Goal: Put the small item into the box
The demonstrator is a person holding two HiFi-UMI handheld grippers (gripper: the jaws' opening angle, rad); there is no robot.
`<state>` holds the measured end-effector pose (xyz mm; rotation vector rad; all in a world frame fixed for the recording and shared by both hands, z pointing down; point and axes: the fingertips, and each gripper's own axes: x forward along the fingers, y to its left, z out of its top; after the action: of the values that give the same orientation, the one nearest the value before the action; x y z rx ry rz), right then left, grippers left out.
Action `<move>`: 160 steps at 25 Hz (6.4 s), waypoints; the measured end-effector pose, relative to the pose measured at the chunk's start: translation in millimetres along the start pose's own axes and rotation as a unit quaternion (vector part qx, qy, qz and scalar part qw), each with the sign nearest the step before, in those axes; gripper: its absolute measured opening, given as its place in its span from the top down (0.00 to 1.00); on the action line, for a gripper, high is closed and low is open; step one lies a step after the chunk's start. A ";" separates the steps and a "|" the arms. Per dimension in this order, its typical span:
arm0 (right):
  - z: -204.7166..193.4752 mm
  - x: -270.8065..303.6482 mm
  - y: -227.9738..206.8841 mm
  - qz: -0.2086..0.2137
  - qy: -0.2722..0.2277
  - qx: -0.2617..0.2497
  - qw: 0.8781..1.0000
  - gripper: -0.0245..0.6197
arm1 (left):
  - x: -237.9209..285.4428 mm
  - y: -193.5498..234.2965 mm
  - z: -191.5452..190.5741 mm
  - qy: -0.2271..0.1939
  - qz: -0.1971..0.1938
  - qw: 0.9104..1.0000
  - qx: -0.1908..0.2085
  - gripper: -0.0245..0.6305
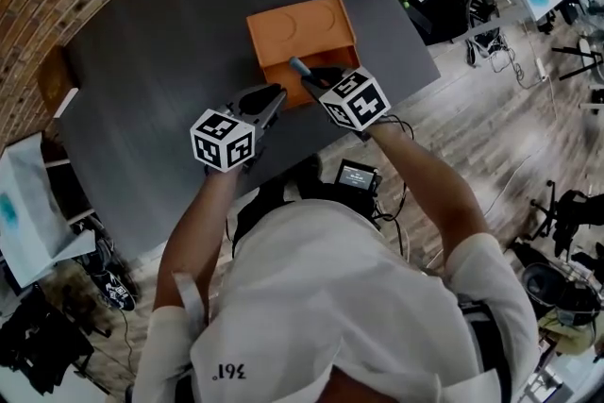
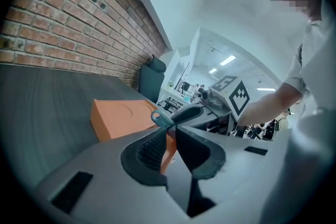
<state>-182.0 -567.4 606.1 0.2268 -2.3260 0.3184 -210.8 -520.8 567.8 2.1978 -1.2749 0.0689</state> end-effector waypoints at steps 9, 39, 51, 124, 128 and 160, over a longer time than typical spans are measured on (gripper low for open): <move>-42.6 44.4 -15.7 0.021 0.125 -0.040 0.991 0.82 | 7.0 15.6 -23.8 0.030 0.015 0.999 -0.023 0.86; -77.5 82.6 -33.2 0.027 0.220 0.002 0.975 0.75 | -1.9 12.7 -29.5 0.026 0.018 0.999 -0.036 0.86; -67.5 71.6 -39.4 -0.005 0.178 0.017 0.984 0.72 | -4.4 3.9 -22.7 0.011 0.011 0.999 -0.034 0.86; 74.2 -214.9 97.1 -0.124 -0.289 0.069 0.947 0.94 | -165.0 -146.8 98.6 -0.179 -0.069 0.980 0.048 0.92; 67.1 -217.3 101.2 -0.138 -0.295 0.084 0.942 0.94 | -171.8 -148.3 92.1 -0.174 -0.073 0.981 0.048 0.93; 48.1 -240.6 86.6 -0.182 -0.278 0.092 0.939 0.94 | -165.4 -155.7 75.6 -0.153 -0.084 0.984 0.032 0.93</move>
<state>-70.0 -483.0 387.0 0.9318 -2.7300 0.3135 -192.5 -374.2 379.5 2.4317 -1.2544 -0.3091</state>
